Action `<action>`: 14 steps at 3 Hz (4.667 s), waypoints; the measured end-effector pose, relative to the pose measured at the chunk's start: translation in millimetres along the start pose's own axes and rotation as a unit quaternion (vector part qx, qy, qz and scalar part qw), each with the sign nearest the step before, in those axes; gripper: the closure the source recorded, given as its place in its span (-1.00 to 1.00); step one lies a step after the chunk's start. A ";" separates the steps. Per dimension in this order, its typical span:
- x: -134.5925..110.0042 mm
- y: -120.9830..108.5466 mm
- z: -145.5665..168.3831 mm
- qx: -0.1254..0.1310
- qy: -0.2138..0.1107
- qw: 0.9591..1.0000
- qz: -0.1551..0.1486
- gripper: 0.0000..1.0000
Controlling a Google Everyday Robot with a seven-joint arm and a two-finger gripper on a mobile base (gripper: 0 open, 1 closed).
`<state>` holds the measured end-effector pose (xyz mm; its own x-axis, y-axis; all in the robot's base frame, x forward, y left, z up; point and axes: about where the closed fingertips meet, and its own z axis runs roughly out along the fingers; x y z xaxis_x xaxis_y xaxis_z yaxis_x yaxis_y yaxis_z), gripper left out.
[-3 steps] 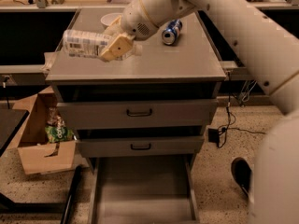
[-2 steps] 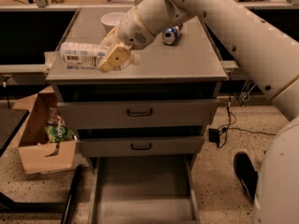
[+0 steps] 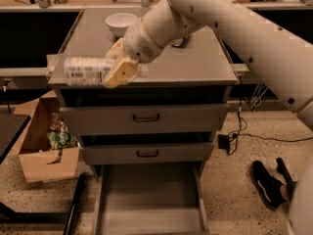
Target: Place blue plastic bottle into bottom drawer
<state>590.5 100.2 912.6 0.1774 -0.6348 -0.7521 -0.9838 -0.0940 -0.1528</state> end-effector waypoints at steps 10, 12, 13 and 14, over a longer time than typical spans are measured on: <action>277.3 184.5 235.4 -0.039 0.035 0.996 0.070 1.00; 374.8 192.0 324.6 -0.062 0.024 0.989 0.129 1.00; 393.4 203.6 348.8 -0.072 0.012 0.985 0.156 1.00; 393.4 203.6 348.8 -0.072 0.012 0.985 0.156 1.00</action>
Offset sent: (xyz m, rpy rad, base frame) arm -0.1569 -0.0074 -0.1781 -0.0162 0.0311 0.0937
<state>469.3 98.9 362.0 -0.1335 -0.6673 -0.7327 -0.9840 0.0015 0.1779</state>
